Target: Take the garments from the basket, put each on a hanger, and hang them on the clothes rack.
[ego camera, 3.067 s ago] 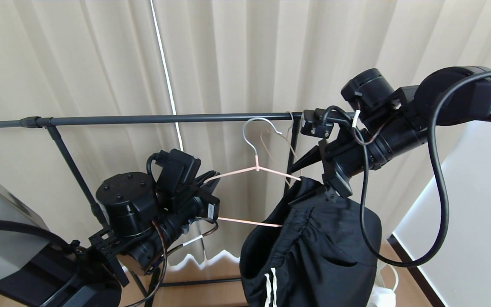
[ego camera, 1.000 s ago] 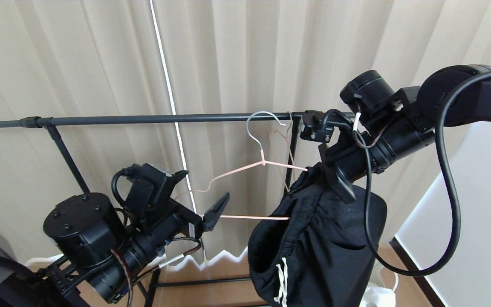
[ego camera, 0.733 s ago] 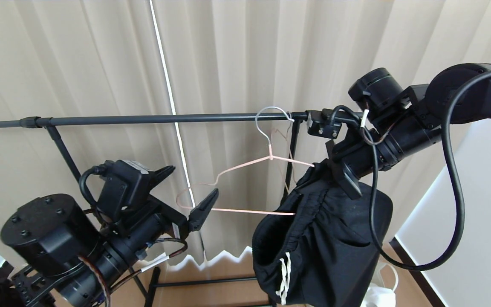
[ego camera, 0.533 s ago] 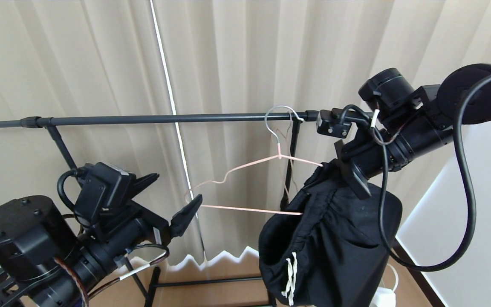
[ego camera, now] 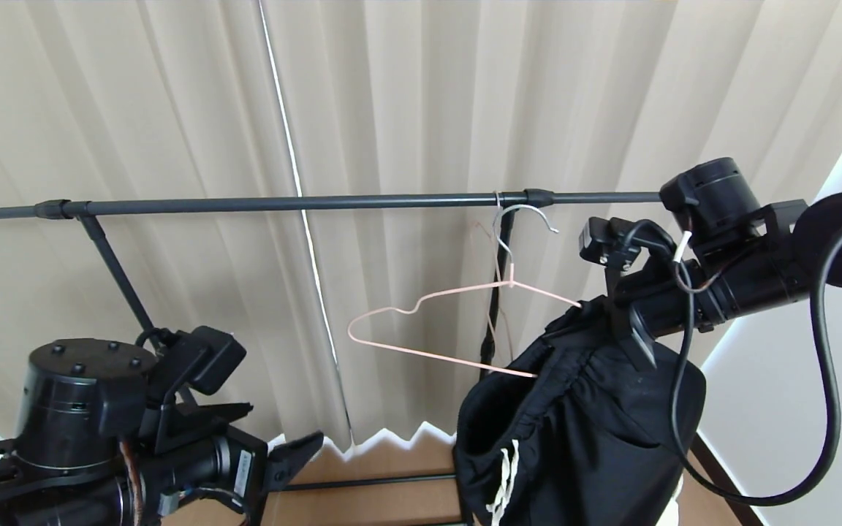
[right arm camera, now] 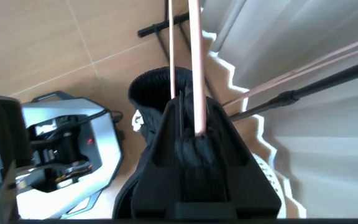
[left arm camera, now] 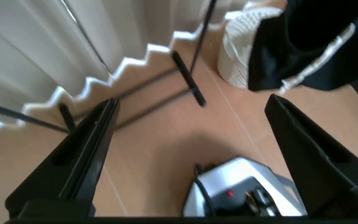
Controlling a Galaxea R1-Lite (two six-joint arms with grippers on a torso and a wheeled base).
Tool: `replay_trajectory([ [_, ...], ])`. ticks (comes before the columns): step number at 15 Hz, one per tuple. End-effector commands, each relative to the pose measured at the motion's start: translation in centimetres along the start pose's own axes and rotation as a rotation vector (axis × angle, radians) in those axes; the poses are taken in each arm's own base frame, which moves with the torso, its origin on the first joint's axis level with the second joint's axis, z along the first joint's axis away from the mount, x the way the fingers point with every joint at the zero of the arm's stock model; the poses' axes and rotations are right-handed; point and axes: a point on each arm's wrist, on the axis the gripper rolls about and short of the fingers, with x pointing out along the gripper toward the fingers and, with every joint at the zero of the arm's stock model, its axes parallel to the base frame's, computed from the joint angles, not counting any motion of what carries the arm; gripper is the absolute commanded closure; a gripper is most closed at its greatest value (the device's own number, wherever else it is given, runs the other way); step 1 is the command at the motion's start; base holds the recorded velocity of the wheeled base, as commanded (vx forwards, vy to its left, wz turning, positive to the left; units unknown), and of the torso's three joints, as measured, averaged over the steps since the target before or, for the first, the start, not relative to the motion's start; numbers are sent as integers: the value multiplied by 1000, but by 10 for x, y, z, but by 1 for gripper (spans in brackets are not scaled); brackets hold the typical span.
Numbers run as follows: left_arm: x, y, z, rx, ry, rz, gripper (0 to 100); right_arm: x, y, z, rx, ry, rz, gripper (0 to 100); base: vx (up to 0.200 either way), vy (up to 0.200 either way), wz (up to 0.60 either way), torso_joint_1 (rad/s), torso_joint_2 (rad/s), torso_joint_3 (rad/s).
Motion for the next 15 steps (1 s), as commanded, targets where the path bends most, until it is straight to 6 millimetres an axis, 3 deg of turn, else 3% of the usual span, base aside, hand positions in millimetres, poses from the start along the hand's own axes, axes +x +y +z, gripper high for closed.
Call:
replay_trajectory([
  [1,8,-15,6,-29,41,-48,0,-9,11,-15,-8,-26,-30,100,0,0,0,0,0,0],
  [2,26,-24,9,-107,106,-56,0,-8,15,-21,-18,-53,-45,100,0,0,0,0,0,0],
  [4,42,-37,11,-163,165,-73,0,-4,15,-25,-26,-67,-54,100,0,0,0,0,0,0],
  [5,63,-53,12,-219,218,-82,0,-3,12,-22,-26,-86,-68,100,0,0,0,0,0,0],
  [8,100,-67,11,-223,271,-77,0,-4,11,-20,9,-121,-89,100,0,0,0,0,0,0],
  [10,108,-70,16,-233,260,-81,0,-5,12,-20,9,-123,-90,100,0,0,0,0,0,0],
  [11,128,-82,28,-252,238,-94,0,-10,16,-19,2,-130,-94,100,0,0,0,0,0,0],
  [15,145,-95,34,-238,220,-108,0,-13,19,-18,-5,-136,-99,100,0,0,0,0,0,0],
])
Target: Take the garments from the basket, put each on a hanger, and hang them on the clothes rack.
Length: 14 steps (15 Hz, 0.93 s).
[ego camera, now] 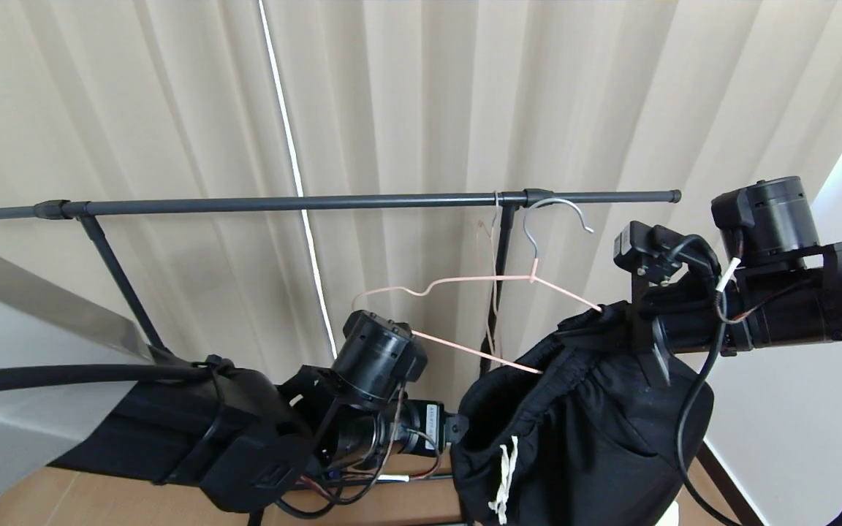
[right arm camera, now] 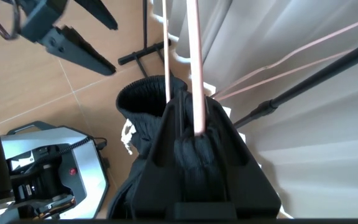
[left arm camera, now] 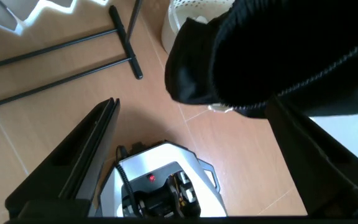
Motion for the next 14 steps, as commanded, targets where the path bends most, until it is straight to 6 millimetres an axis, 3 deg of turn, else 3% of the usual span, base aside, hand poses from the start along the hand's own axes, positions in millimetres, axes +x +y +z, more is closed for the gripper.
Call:
replay_trajectory([
  [1,20,-4,-2,7,24,7,0,-3,2,1,-6,-5,-1,100,0,0,0,0,0,0],
  [8,44,-11,-4,24,-8,89,0,-7,8,2,-14,-12,2,100,0,0,0,0,0,0],
  [14,54,-11,-7,29,-7,113,0,-8,12,4,-23,-16,9,100,0,0,0,0,0,0],
])
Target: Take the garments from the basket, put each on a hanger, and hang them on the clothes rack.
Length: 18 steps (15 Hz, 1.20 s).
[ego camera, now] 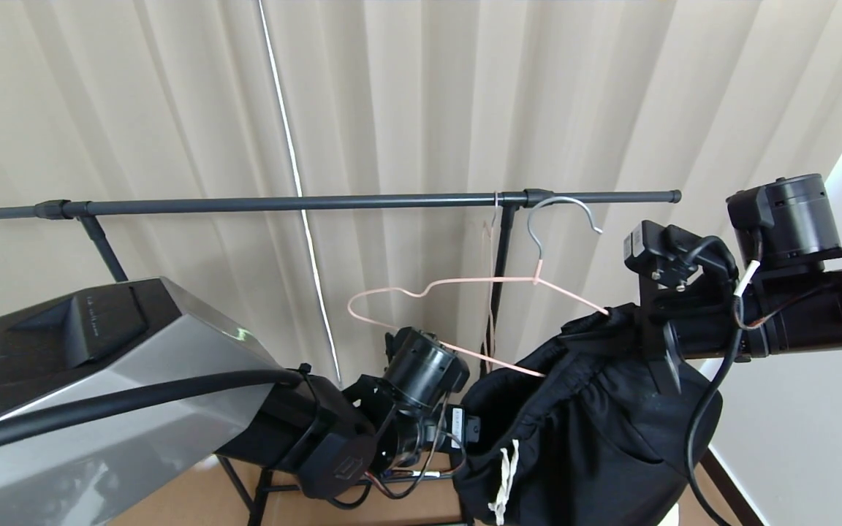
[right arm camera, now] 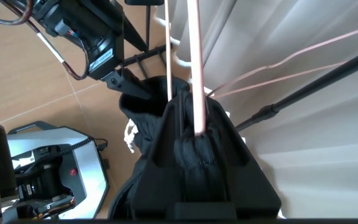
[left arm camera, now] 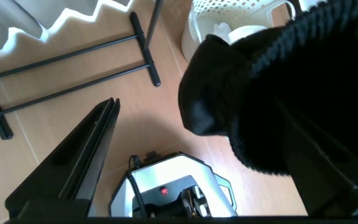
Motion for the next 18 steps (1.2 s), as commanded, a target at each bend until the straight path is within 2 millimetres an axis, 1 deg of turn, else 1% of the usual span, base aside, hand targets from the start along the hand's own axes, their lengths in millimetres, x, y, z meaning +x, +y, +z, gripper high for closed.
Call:
replay_trajectory([
  [1,3,1,-2,2,5,14,0,0,1,1,-3,-2,4,100,0,0,0,0,0,0],
  [2,3,1,-2,2,4,15,100,0,1,1,-3,-2,4,100,0,0,0,0,0,0],
  [5,3,0,-1,4,-7,22,100,0,1,0,-2,-1,4,100,0,0,0,0,0,0],
  [8,0,3,1,1,-36,69,100,3,-2,-2,6,7,5,100,0,0,0,0,0,0],
  [11,-16,9,9,1,-69,83,100,11,-7,-6,15,17,7,100,0,0,0,0,0,0],
  [12,-19,11,7,10,-67,87,100,15,-9,-8,15,18,5,100,0,0,0,0,0,0],
  [18,-25,20,13,-9,-94,127,100,18,-9,-10,18,23,7,100,0,0,0,0,0,0],
])
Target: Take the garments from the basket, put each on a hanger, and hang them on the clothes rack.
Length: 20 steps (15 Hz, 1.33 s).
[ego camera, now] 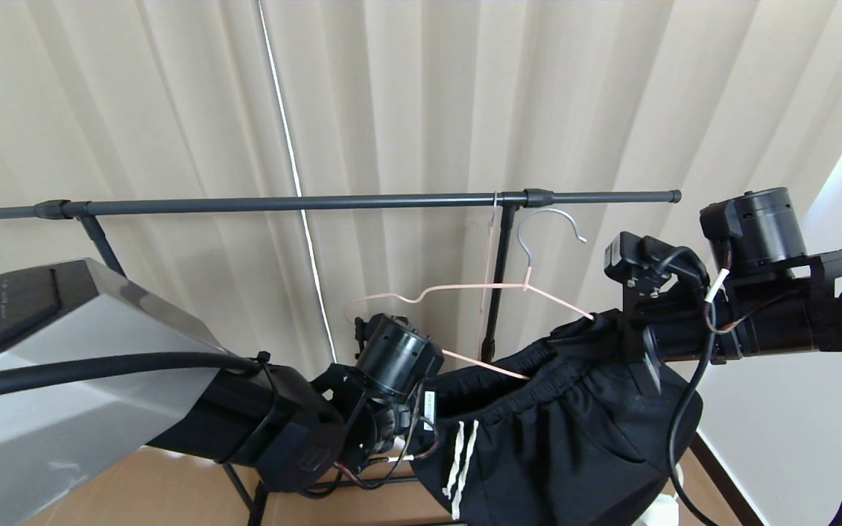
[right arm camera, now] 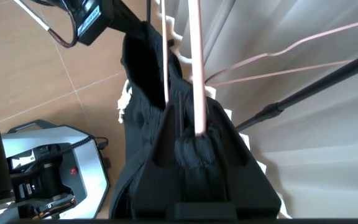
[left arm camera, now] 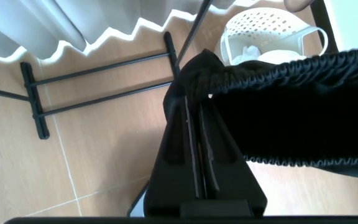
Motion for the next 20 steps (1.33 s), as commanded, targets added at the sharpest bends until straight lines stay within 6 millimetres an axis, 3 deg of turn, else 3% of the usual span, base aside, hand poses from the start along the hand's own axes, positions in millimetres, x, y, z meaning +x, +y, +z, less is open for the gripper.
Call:
replay_trajectory([
  [1,-6,2,4,-8,-16,-4,100,3,-1,-2,4,8,5,100,0,0,0,0,0,0],
  [6,-14,12,17,-21,-50,6,100,3,0,-4,6,13,8,100,0,0,0,0,0,0],
  [20,-12,42,29,-75,-70,76,100,12,1,-17,-28,76,1,100,0,0,0,0,0,0],
])
